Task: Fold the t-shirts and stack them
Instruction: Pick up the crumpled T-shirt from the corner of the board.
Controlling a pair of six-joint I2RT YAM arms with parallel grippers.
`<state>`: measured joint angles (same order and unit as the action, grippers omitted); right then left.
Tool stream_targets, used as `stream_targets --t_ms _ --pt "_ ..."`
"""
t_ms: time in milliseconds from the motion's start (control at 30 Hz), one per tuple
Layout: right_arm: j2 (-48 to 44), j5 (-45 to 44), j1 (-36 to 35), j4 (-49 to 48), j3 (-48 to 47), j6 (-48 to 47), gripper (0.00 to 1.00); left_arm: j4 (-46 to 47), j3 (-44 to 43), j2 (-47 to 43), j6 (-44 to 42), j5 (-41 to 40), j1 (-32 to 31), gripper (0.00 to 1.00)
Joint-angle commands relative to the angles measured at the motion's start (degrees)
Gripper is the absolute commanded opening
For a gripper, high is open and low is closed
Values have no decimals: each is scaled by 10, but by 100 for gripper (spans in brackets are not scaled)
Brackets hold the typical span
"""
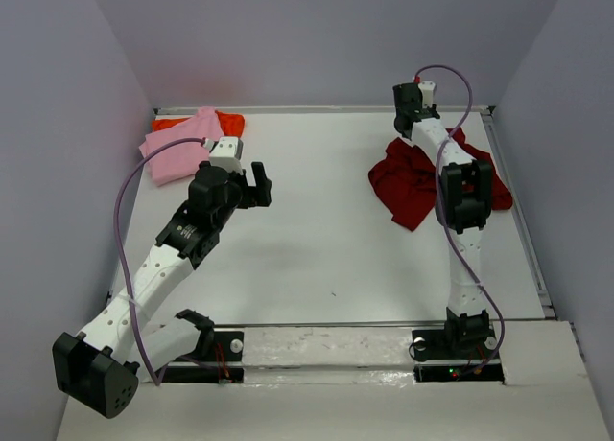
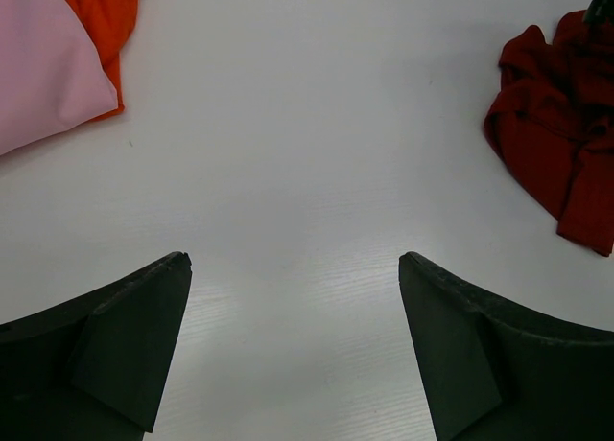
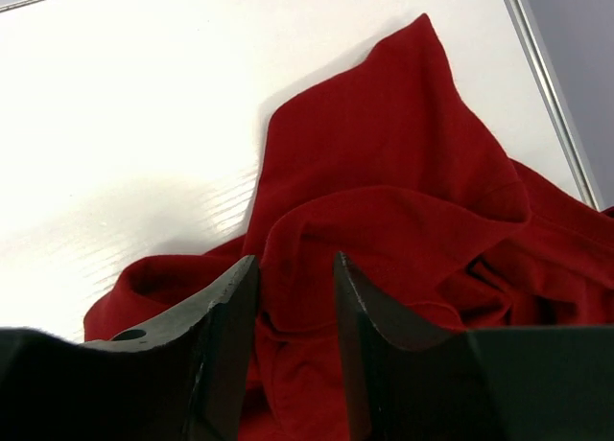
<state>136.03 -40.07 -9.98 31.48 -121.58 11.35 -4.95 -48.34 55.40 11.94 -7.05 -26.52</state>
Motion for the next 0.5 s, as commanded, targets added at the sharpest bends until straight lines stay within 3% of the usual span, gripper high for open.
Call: stream_targets --t_ms 0,200,467 --pt "-32 -11 2 -22 2 -1 42 29 2 -6 2 10 0 99" --pt "-40 -8 2 -22 17 4 41 28 2 -9 1 8 0 99" --pt "-49 10 2 -20 36 12 53 28 1 -12 1 11 -1 99"
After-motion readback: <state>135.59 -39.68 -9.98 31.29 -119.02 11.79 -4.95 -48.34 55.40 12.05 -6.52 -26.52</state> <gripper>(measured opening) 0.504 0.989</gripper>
